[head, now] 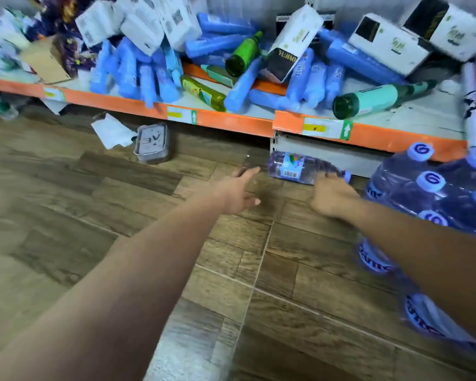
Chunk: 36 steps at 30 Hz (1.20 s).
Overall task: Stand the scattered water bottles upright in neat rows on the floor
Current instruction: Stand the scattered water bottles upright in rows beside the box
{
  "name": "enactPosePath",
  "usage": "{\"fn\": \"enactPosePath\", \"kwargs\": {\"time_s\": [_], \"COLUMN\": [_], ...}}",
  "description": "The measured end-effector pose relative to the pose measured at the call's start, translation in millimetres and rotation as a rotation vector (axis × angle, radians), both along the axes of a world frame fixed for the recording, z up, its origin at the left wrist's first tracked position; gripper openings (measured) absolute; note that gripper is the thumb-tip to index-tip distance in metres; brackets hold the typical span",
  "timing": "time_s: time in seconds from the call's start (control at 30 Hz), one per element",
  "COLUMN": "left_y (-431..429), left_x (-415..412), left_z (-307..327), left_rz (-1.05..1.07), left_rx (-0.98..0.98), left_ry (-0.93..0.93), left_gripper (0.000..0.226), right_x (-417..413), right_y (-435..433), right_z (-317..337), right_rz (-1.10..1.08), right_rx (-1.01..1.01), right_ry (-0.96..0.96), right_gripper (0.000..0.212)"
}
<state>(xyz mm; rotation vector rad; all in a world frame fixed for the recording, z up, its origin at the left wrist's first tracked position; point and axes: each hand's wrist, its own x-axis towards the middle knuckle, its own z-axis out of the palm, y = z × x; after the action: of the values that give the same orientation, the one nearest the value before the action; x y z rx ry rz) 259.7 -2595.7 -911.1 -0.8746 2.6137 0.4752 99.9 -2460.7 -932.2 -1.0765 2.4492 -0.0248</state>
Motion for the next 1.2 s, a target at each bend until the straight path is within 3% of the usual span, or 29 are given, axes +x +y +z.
{"fn": "enactPosePath", "kwargs": {"time_s": [0.13,0.27,0.47,0.63,0.83,0.93,1.0,1.2], "left_y": [-6,-10,-10,2,14,26,35,60], "left_x": [0,1,-5,-15,-22,-26,-29,-35], "left_z": [-38,-60,-71,-69,-72,-64,-52,-9], "left_rz": [0.079,0.08,0.105,0.103,0.053,0.013,0.009,0.071], "left_rx": [0.064,0.062,0.084,0.093,0.083,0.034,-0.071,-0.246], "left_ry": [-0.007,0.015,0.019,-0.007,-0.008,0.021,0.089,0.215], "left_gripper": [0.077,0.074,0.071,0.071,0.071,0.067,0.059,0.043], "right_x": [-35,-62,-64,-62,-45,-44,-39,-19], "right_y": [-36,-60,-55,-41,-27,-23,-23,0], "right_z": [-18,-35,-57,-54,-38,-20,-2,50], "right_rz": [-0.072,-0.059,-0.061,-0.072,0.041,0.133,0.197,0.227], "right_rx": [0.001,0.093,0.145,0.148,0.185,0.119,0.075,-0.075], "right_ry": [0.057,0.036,0.224,0.103,-0.148,-0.114,-0.047,0.026], "right_gripper": [0.064,0.1,0.064,0.063,0.093,0.097,0.093,0.056]}}
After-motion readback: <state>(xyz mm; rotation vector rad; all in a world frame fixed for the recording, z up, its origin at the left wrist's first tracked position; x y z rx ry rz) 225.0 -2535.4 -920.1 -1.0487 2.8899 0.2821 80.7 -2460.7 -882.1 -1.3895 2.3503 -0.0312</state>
